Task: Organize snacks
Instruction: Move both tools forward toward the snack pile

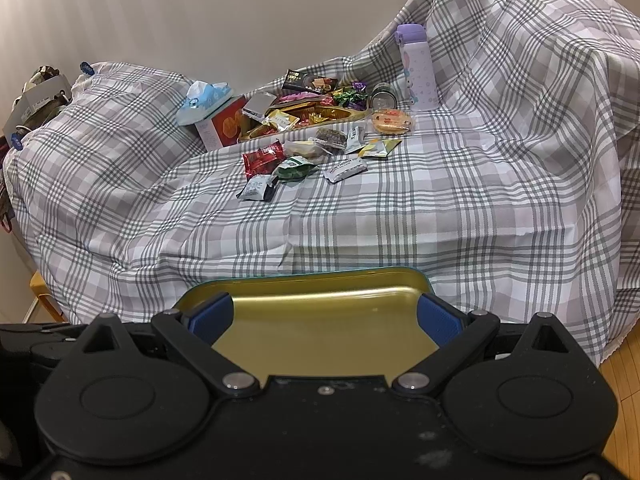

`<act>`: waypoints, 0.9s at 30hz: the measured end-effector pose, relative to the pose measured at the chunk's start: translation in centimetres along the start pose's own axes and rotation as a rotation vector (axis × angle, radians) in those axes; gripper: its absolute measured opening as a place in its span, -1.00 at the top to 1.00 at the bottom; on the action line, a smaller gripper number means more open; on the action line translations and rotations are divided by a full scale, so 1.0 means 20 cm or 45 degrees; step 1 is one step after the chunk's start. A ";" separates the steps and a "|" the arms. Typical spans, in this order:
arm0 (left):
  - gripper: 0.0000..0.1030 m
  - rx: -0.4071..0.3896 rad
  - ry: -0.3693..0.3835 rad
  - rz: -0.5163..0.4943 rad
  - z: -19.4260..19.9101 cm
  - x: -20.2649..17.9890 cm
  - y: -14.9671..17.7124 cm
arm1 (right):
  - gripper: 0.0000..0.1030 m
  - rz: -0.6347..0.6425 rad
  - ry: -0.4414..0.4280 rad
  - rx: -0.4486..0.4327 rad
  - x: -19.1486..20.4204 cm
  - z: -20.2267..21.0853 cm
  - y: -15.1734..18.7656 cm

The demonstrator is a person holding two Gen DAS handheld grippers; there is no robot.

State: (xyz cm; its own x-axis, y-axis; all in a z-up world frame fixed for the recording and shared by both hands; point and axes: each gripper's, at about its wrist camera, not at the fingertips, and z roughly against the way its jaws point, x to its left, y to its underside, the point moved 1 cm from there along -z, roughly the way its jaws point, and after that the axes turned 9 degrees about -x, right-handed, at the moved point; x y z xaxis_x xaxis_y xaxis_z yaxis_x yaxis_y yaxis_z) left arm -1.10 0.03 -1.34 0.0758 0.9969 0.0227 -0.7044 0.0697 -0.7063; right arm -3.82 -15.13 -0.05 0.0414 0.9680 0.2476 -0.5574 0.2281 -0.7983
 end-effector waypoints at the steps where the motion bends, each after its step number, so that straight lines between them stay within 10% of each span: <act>1: -0.26 0.000 0.005 0.006 0.00 0.00 0.00 | -1.00 0.001 -0.003 0.001 0.00 0.00 0.00; 27: -0.24 -0.204 -0.204 0.078 -0.51 0.37 -0.43 | -1.00 0.198 -0.248 -0.303 -0.20 -0.45 -0.45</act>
State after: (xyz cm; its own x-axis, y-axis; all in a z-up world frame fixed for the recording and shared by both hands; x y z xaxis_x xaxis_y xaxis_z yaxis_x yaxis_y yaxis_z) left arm 12.72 6.38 -2.37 -0.0856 0.9931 0.0797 -0.5822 0.0150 -0.8129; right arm 8.39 -20.15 1.22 -0.2008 0.9601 0.1947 -0.3343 0.1197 -0.9349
